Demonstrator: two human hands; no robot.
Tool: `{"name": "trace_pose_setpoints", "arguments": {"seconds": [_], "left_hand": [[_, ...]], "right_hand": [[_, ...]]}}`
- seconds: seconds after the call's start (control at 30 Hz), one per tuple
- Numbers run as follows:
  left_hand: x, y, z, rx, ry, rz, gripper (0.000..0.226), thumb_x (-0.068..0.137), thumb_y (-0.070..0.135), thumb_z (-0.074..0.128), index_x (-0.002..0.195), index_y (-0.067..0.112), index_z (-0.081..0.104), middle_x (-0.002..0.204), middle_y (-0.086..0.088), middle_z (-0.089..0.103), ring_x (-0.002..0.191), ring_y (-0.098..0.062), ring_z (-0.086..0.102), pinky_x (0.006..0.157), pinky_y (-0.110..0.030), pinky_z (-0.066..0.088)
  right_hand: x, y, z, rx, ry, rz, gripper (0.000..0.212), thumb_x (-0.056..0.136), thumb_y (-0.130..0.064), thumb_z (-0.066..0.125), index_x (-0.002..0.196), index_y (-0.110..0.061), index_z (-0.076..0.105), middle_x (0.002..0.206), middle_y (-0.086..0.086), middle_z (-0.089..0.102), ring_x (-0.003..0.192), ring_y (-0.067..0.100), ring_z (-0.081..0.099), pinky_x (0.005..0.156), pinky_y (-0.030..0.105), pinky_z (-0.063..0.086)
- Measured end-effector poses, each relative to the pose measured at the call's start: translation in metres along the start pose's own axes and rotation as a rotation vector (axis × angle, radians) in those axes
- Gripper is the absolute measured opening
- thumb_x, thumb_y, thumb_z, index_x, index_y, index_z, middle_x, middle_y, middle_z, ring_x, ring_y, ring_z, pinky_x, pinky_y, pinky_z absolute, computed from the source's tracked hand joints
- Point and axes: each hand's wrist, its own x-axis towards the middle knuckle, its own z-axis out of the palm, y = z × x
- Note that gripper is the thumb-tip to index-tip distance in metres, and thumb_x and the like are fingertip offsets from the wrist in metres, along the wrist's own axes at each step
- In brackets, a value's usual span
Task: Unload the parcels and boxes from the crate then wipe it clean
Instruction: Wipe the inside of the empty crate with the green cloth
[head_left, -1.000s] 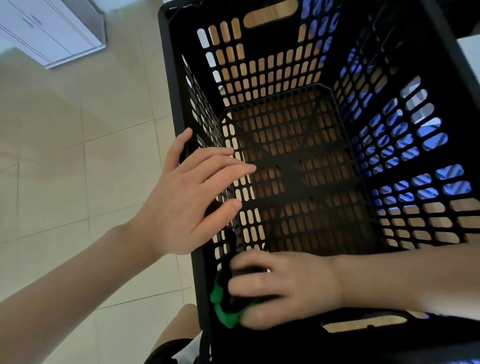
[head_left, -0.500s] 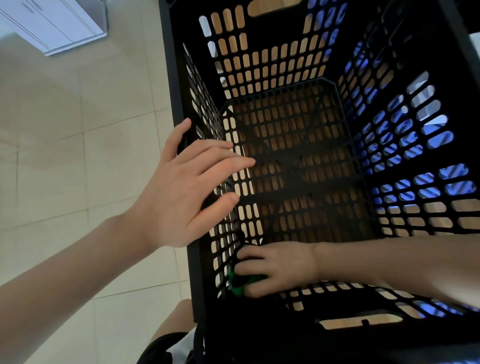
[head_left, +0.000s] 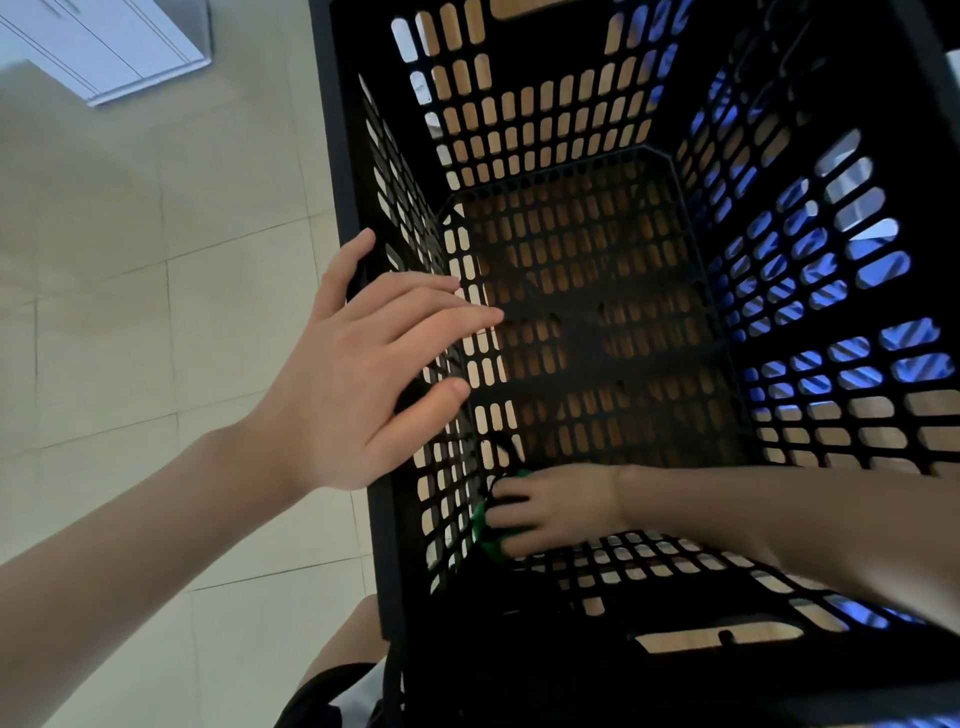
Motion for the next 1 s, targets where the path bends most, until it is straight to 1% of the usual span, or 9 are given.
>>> {"name": "trace_pose_setpoints", "arguments": {"seconds": [0.1,0.2,0.27,0.33,0.5,0.67,0.8,0.93,1.0], "left_hand": [[0.000,-0.001,0.000,0.009,-0.003,0.001,0.047,0.093,0.035,0.040,0.129,0.015,0.062,0.117,-0.002,0.067,0.126,-0.021,0.054,0.115,-0.062,0.013],[0.001,0.000,0.001,0.001,-0.005,0.003,0.047,0.093,0.035,0.039,0.129,0.015,0.062,0.117,-0.002,0.067,0.126,-0.021,0.054,0.115,-0.062,0.013],[0.001,0.000,0.001,-0.002,0.000,0.000,0.047,0.093,0.034,0.039,0.129,0.015,0.062,0.118,-0.002,0.067,0.126,-0.022,0.054,0.115,-0.062,0.013],[0.000,0.000,0.000,-0.005,-0.001,0.003,0.047,0.093,0.034,0.039,0.129,0.014,0.062,0.118,-0.002,0.067,0.126,-0.022,0.054,0.115,-0.063,0.014],[0.001,0.000,0.001,-0.010,0.000,0.006,0.046,0.092,0.034,0.040,0.128,0.015,0.062,0.118,0.000,0.066,0.127,-0.020,0.053,0.114,-0.063,0.014],[0.001,-0.001,0.002,-0.020,0.007,0.007,0.046,0.092,0.034,0.040,0.127,0.014,0.063,0.117,0.000,0.067,0.126,-0.020,0.054,0.114,-0.063,0.014],[0.001,-0.001,0.001,-0.027,0.003,0.007,0.046,0.092,0.033,0.040,0.127,0.015,0.063,0.117,0.001,0.067,0.126,-0.019,0.053,0.114,-0.063,0.014],[0.001,-0.001,0.001,-0.036,0.018,0.017,0.045,0.092,0.032,0.041,0.126,0.013,0.063,0.117,0.002,0.066,0.125,-0.019,0.054,0.114,-0.063,0.014],[0.001,-0.001,0.001,-0.036,0.017,0.016,0.045,0.091,0.032,0.041,0.126,0.014,0.063,0.118,0.003,0.066,0.125,-0.019,0.054,0.114,-0.063,0.014]], "right_hand": [[0.006,0.001,0.003,0.118,-0.039,0.081,0.045,0.084,-0.008,0.066,0.127,-0.013,0.054,0.136,0.015,0.048,0.124,0.035,0.044,0.078,0.038,0.055],[0.004,-0.006,-0.023,0.230,0.139,0.047,0.032,0.085,-0.004,0.064,0.117,-0.007,0.062,0.128,0.019,0.051,0.118,0.038,0.047,0.071,0.038,0.056],[0.004,-0.016,-0.053,0.257,0.341,-0.003,0.020,0.091,-0.005,0.058,0.107,-0.007,0.068,0.123,0.017,0.047,0.113,0.038,0.049,0.078,0.034,0.053],[0.007,-0.027,-0.085,0.298,0.494,-0.035,0.022,0.096,-0.005,0.050,0.099,-0.006,0.071,0.117,0.017,0.046,0.107,0.039,0.052,0.087,0.032,0.045],[0.011,-0.047,-0.110,0.388,0.615,-0.081,0.025,0.097,-0.005,0.048,0.092,-0.004,0.072,0.111,0.013,0.038,0.104,0.040,0.048,0.096,0.039,0.043],[0.005,-0.039,-0.065,0.363,0.387,-0.004,0.015,0.092,-0.004,0.057,0.097,-0.002,0.070,0.109,0.024,0.062,0.110,0.045,0.051,0.082,0.046,0.052],[0.006,-0.016,-0.031,0.308,0.201,-0.061,0.025,0.091,-0.006,0.050,0.115,-0.008,0.054,0.119,0.023,0.058,0.119,0.043,0.042,0.072,0.043,0.056],[0.001,0.005,-0.007,0.243,-0.133,-0.032,0.051,0.087,-0.003,0.059,0.136,-0.010,0.046,0.144,0.019,0.036,0.133,0.040,0.028,0.079,0.043,0.055],[-0.001,0.000,-0.005,0.256,-0.169,0.017,0.056,0.086,-0.005,0.063,0.138,-0.012,0.043,0.147,0.017,0.030,0.135,0.037,0.024,0.080,0.043,0.055]]}}
